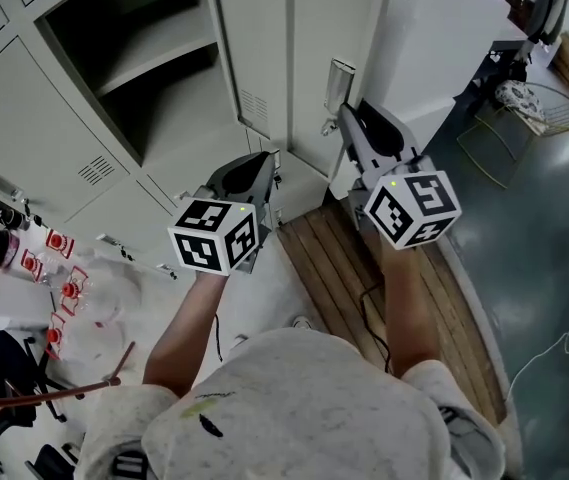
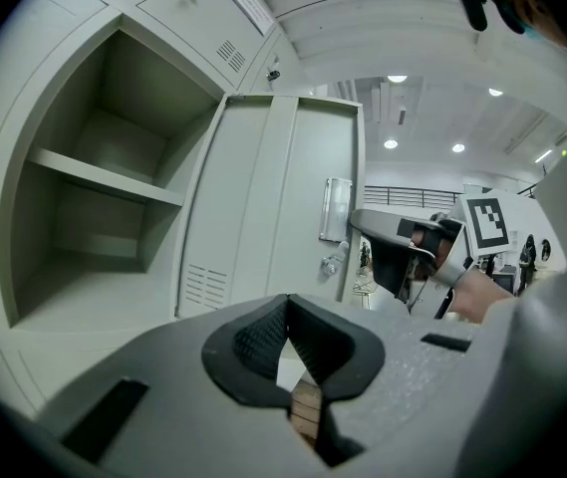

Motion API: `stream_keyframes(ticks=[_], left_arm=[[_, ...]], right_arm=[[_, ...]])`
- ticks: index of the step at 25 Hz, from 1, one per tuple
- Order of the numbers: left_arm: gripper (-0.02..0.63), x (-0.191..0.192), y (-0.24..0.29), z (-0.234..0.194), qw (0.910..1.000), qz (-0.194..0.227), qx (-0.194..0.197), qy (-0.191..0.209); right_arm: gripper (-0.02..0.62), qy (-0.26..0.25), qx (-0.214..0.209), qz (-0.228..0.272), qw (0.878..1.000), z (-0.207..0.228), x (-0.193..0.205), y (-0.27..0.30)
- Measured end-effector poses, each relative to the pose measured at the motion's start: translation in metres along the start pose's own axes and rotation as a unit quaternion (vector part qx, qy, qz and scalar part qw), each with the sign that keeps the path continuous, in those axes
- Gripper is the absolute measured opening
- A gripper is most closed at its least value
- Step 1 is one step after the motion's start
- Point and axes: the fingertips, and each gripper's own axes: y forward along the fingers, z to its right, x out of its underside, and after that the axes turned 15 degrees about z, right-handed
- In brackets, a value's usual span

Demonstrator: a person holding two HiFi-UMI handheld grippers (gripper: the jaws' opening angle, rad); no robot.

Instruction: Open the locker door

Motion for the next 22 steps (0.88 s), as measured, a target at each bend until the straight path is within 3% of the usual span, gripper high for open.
stream_keyframes(ticks=[13, 22], left_arm=[[0.006, 0.005, 0.021, 0.0, 0.9994, 0.007, -0.034, 0.006], [0.006, 0.003, 0.009, -0.006, 0.9992, 0.005, -0.04, 0.006]], right_arm=[[0.083, 0.013, -0.035, 0.011, 0.999, 0.014, 0.001, 0.003], [0.084, -0.002, -0.017, 0.005, 1.0, 0.011, 0.001, 0.003]])
